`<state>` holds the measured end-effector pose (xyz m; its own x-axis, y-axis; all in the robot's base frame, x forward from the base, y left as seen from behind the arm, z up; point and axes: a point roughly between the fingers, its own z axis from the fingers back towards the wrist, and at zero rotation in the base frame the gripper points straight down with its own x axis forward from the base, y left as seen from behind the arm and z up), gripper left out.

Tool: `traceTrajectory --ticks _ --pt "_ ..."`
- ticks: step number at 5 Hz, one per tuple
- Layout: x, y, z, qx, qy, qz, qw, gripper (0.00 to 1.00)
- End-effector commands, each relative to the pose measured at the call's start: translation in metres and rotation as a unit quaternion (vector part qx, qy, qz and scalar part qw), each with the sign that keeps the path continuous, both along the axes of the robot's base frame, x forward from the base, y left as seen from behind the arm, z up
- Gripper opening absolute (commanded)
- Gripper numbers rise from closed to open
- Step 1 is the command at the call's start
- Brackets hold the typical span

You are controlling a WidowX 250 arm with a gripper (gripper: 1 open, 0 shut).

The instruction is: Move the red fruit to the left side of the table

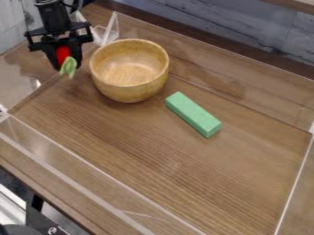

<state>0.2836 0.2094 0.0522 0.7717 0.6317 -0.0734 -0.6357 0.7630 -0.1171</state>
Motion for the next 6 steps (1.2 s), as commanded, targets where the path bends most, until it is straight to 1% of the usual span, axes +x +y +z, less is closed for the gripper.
traceTrajectory --ticks 1,2,3,4,5,6 --pt "0.014 0.006 0.017 0.022 -0.023 0.018 0.9993 0.00" --pt "0.011 0.004 0.022 0.020 -0.022 0.023 0.9993 1.00" --pt "0.008 0.004 0.031 0.016 -0.025 0.024 0.9993 0.00" --pt "0.005 0.007 0.043 0.009 -0.030 0.022 0.9993 0.00" --pt "0.009 0.007 0.036 0.009 -0.028 -0.009 0.9995 1.00" --pt "0.014 0.003 0.027 0.009 -0.028 0.004 0.9996 1.00"
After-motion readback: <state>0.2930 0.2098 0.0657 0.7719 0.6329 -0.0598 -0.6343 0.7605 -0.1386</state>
